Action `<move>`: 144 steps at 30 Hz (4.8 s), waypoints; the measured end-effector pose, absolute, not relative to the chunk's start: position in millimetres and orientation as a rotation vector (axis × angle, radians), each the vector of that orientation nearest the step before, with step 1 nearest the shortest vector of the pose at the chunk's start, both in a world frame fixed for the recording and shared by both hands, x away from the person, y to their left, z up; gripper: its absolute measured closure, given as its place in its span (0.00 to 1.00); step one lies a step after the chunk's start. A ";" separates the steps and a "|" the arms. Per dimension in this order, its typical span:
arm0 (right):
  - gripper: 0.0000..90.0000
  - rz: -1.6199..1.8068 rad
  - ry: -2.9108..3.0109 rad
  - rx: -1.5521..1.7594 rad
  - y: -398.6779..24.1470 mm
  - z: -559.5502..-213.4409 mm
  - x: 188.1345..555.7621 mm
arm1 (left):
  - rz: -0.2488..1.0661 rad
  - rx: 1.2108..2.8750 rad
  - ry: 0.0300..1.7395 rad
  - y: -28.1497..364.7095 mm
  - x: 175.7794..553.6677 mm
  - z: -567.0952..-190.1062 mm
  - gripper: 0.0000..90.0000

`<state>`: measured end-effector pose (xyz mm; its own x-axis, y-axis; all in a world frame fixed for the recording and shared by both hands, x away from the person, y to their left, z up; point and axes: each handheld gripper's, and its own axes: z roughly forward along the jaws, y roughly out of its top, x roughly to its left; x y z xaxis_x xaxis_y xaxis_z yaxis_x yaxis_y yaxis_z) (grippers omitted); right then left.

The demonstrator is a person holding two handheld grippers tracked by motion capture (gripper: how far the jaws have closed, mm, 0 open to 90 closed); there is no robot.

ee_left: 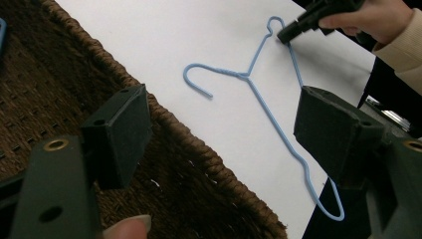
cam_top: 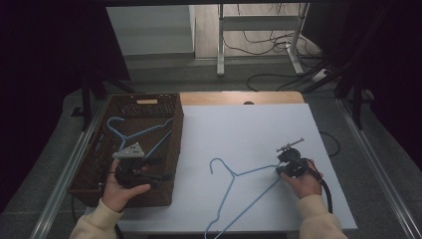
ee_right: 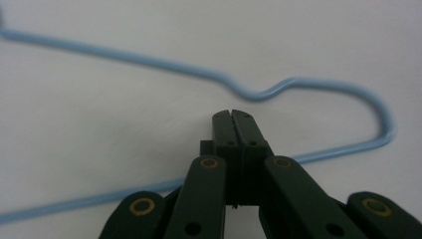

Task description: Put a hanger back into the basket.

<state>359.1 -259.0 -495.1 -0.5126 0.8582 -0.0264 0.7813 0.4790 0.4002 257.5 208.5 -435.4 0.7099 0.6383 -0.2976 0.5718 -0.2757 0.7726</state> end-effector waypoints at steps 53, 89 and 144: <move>1.00 0.623 2.415 1.490 -223.4 -494.5 449.1 | 0.082 1.959 0.950 214.6 259.6 -440.1 0.25; 0.79 0.466 2.730 1.172 -168.5 -498.1 265.2 | 0.084 1.965 0.935 210.0 259.4 -437.7 0.25; 1.00 0.481 2.941 0.985 -161.8 -497.9 274.9 | 0.090 1.966 0.929 211.6 259.5 -435.6 0.25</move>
<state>274.9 -161.8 -497.9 -0.8029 0.5887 0.0934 0.5878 0.7561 0.2878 259.5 211.6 -435.6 0.7112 0.6393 -0.2924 0.5711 -0.2828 0.7707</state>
